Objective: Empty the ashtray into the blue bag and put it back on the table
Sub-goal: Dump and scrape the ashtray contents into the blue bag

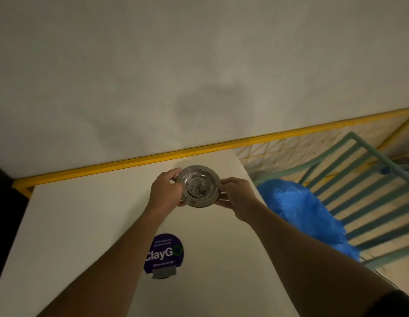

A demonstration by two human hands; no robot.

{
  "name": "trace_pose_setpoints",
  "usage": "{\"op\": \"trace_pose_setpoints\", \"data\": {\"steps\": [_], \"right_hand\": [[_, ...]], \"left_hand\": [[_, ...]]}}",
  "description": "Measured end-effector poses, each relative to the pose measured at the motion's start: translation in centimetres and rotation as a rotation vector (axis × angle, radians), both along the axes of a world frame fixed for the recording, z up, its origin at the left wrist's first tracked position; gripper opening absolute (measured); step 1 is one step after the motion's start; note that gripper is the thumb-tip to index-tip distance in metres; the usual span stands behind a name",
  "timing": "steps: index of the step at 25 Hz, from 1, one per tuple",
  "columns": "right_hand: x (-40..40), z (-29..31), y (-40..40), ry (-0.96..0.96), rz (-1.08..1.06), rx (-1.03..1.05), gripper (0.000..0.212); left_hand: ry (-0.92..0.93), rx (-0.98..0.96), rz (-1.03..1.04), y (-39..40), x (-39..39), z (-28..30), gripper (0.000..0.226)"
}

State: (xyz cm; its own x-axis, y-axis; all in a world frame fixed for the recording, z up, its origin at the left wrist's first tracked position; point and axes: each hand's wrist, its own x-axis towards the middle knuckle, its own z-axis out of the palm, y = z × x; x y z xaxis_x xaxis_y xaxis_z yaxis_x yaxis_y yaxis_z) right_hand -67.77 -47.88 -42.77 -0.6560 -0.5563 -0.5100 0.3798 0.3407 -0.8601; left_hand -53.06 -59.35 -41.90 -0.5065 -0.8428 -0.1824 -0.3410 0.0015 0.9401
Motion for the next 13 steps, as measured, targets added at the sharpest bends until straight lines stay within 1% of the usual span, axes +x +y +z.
{"op": "trace_pose_setpoints", "data": {"steps": [5,10,13], "right_hand": [[-4.5,-0.4,6.3,-0.023,-0.091,-0.009,0.019],[-8.6,-1.9,11.7,-0.037,-0.151,-0.008,0.019],[-11.0,-3.2,14.8,-0.026,-0.212,0.031,0.020]], "left_hand": [[-0.020,-0.035,-0.093,5.6,-5.1,-0.1,0.047],[-0.030,0.010,-0.159,10.2,-10.0,-1.2,0.053],[-0.031,0.052,-0.201,12.5,-12.9,-2.6,0.056]]}}
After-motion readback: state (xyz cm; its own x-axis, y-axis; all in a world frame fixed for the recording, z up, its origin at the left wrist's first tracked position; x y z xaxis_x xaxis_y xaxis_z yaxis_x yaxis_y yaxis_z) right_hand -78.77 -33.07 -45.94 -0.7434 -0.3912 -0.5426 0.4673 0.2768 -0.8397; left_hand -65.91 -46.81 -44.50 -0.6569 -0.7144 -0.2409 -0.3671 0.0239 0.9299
